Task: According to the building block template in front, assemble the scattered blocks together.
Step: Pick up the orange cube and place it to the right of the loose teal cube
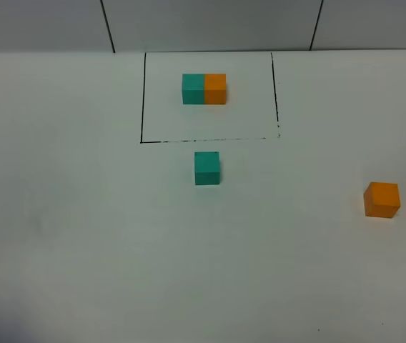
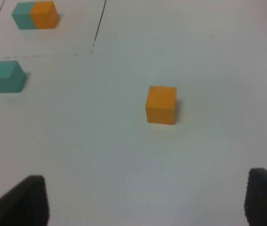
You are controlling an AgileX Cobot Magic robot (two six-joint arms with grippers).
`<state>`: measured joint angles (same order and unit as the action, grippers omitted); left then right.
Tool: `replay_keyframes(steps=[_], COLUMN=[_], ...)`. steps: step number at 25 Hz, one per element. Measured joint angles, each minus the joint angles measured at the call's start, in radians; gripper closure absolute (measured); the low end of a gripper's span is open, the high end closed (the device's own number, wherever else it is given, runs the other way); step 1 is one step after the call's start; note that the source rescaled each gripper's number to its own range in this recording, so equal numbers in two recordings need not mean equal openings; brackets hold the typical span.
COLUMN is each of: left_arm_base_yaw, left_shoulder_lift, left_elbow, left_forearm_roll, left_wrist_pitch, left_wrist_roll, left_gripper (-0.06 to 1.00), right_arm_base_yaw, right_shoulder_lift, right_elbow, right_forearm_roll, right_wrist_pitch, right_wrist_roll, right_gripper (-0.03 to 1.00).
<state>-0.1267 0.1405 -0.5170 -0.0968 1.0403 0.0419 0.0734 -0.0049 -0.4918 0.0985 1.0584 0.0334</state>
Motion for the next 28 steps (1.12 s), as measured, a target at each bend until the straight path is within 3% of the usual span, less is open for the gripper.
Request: replay_keyframes(steps=[7,24,28], left_arm_base_yaw=[0.000,0.005,0.035], left_shoulder_lift=[-0.137,-0.141,-0.141], left_elbow=[0.015,0.016,0.016], left_forearm_roll=[0.001,0.001,0.001], left_wrist_pitch=[0.011,0.012,0.012], left_wrist_roll=[0.004,0.006,0.006], left_gripper=[0.24,0.24,0.24], right_arm_base_yaw=[0.000,0.000,0.000], right_shoulder_lift=[0.000,0.000,0.000], right_elbow=[0.000,0.000,0.000], right_forearm_roll=[0.000,0.000,0.000], right_wrist_pitch=[0.000,0.000,0.000], right_wrist_roll=[0.000,0.000,0.000], right_gripper=[0.14,0.14,0.14])
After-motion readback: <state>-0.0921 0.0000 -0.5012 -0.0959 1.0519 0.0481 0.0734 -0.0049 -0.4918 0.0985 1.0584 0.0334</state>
